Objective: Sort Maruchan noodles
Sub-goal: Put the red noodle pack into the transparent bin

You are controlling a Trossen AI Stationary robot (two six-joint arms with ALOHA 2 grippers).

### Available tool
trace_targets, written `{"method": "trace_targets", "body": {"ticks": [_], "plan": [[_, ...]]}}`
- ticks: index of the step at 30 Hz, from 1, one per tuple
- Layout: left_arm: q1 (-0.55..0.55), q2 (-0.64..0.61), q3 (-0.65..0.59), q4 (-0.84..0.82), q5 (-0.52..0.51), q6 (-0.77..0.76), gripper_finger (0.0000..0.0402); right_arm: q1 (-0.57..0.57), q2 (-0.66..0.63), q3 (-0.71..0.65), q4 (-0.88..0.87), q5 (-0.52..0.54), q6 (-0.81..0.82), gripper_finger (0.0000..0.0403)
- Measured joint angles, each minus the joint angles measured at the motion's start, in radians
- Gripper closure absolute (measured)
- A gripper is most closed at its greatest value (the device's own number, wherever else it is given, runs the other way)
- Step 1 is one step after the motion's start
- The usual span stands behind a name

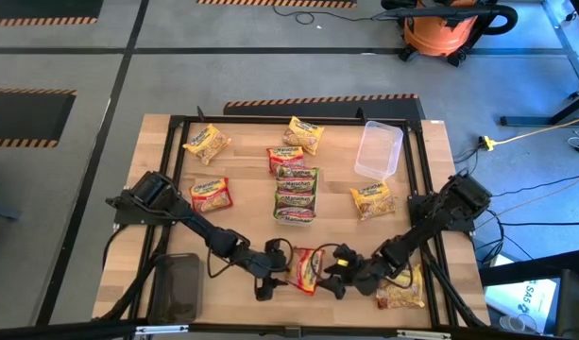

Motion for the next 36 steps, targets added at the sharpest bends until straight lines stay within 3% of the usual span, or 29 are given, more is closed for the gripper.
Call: {"method": "trace_targets", "body": {"ticks": [13,16,23,36], "plan": [[0.009,0.001,0.002,0.010,-0.008,0.015,0.0201,-0.004,-0.002,0.000,0.058,-0.085,-0.184,0.0084],[0.009,0.001,0.002,0.009,-0.010,0.014,0.0201,-0.002,-0.002,0.000,0.057,-0.045,-0.192,0.0084],[0.009,0.001,0.002,0.041,-0.010,0.012,0.0202,-0.034,0.029,0.000,0.055,0.098,-0.048,0.0084],[0.019,0.001,0.003,0.073,-0.008,0.031,0.0202,-0.109,0.099,0.000,0.218,0.055,-0.105,0.0084]]}}
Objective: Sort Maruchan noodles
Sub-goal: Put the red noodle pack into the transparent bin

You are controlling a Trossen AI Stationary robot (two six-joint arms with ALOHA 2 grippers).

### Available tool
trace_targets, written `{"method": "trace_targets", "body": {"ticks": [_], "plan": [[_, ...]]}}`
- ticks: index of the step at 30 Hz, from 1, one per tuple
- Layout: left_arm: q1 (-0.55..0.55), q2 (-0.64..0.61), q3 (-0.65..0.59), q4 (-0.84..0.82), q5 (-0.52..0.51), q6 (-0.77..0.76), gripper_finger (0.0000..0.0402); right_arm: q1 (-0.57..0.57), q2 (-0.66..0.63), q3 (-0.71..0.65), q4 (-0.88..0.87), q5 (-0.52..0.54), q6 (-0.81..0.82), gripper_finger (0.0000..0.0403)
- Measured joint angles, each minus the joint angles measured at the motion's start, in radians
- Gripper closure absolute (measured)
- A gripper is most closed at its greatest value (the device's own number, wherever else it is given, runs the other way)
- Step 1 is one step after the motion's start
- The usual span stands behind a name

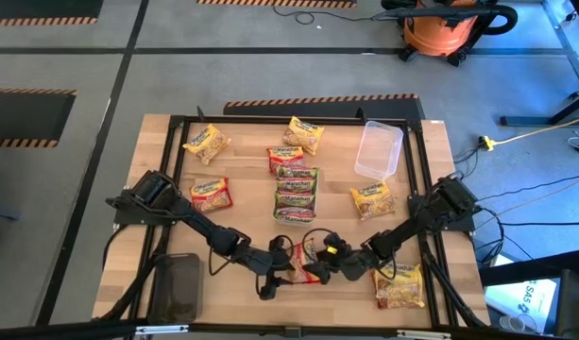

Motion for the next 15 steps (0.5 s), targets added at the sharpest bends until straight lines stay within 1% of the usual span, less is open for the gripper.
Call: {"method": "trace_targets", "body": {"ticks": [7,11,15], "plan": [[0.001,-0.029,0.000,-0.032,-0.007,0.007,0.0202,-0.004,0.000,0.001,0.002,-0.051,-0.005,0.0084],[0.002,-0.101,0.001,-0.135,-0.015,0.001,0.0202,-0.004,0.000,0.002,0.002,-0.060,-0.010,0.0084],[0.000,-0.166,0.002,-0.282,0.002,-0.103,0.0202,-0.003,0.000,0.002,0.001,-0.059,-0.014,0.0084]]}}
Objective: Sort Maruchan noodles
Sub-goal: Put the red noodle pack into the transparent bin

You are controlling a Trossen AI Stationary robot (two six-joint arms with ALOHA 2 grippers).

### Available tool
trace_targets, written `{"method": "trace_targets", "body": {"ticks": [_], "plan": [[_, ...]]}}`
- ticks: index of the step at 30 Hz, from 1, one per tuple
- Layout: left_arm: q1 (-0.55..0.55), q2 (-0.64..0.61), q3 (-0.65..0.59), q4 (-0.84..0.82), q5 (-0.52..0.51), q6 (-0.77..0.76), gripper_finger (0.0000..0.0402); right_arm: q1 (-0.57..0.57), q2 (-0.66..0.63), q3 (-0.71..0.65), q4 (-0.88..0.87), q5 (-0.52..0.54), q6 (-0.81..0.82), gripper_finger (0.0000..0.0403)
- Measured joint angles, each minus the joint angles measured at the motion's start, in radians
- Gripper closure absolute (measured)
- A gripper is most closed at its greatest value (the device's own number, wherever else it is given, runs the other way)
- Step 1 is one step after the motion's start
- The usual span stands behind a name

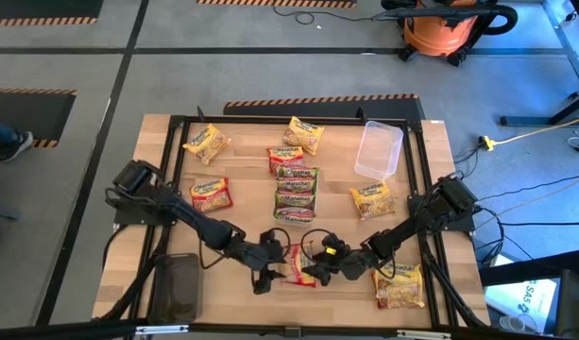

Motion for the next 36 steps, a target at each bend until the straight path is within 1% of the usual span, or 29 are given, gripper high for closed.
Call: {"method": "trace_targets", "body": {"ticks": [4,7,8,11,14,18,25,30,33,36], "plan": [[-0.013,-0.004,-0.001,-0.157,0.012,-0.110,0.0202,0.000,0.000,0.000,0.000,-0.007,-0.003,0.0084],[-0.025,0.027,-0.002,-0.239,-0.005,-0.173,0.0202,0.000,0.000,0.000,-0.001,-0.004,-0.003,0.0084],[-0.029,0.040,-0.004,-0.236,-0.014,-0.178,0.0202,0.000,0.000,0.000,-0.001,0.000,-0.003,0.0084],[-0.036,0.081,-0.003,-0.152,-0.047,-0.144,0.0202,0.000,0.000,0.000,0.000,0.000,-0.002,0.0084],[-0.028,0.114,-0.002,-0.061,-0.060,-0.126,0.0202,0.000,0.000,0.000,0.003,-0.002,-0.001,0.0084],[-0.008,0.135,-0.002,0.020,-0.054,-0.095,0.0201,0.000,0.000,0.000,0.004,-0.004,-0.001,0.0084],[0.019,0.138,-0.003,0.071,-0.056,-0.058,0.0202,0.001,0.000,-0.002,0.014,0.019,-0.003,0.0084],[0.035,0.138,-0.003,0.120,-0.061,-0.028,0.0201,0.000,0.000,0.010,0.023,0.045,-0.039,0.0085],[0.042,0.138,-0.003,0.133,-0.061,-0.026,0.0202,0.000,0.000,0.026,0.025,0.048,-0.077,0.0102],[0.047,0.137,-0.003,0.129,-0.059,-0.026,0.0201,0.000,0.000,0.032,0.025,0.050,-0.108,0.0140]]}}
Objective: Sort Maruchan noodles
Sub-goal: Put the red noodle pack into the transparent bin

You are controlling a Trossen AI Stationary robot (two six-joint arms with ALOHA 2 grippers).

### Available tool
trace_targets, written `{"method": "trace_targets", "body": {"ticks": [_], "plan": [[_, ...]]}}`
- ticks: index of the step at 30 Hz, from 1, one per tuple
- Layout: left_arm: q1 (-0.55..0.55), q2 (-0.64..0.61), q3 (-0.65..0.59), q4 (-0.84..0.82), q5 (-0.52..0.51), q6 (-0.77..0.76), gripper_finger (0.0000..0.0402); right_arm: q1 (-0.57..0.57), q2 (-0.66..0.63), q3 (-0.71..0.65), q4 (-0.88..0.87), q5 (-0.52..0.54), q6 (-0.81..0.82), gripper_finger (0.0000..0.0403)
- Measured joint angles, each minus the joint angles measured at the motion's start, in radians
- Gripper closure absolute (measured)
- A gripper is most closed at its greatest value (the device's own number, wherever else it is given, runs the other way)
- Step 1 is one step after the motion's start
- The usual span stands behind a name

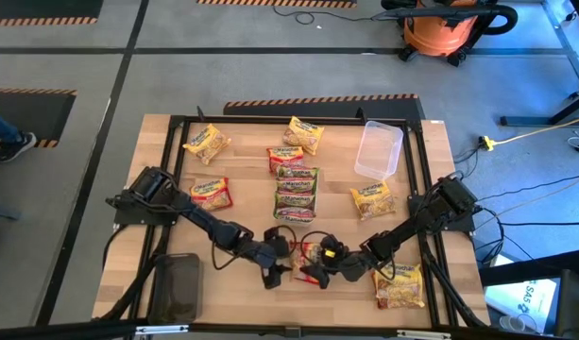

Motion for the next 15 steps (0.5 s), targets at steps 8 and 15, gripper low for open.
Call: {"method": "trace_targets", "body": {"ticks": [8,15], "plan": [[-0.012,-0.040,0.000,-0.066,0.003,0.005,0.0202,0.000,-0.007,0.000,-0.005,-0.001,-0.085,0.0277],[-0.054,-0.182,0.000,-0.316,0.056,-0.021,0.0201,0.001,-0.054,0.000,-0.007,-0.035,-0.181,0.0319]]}}
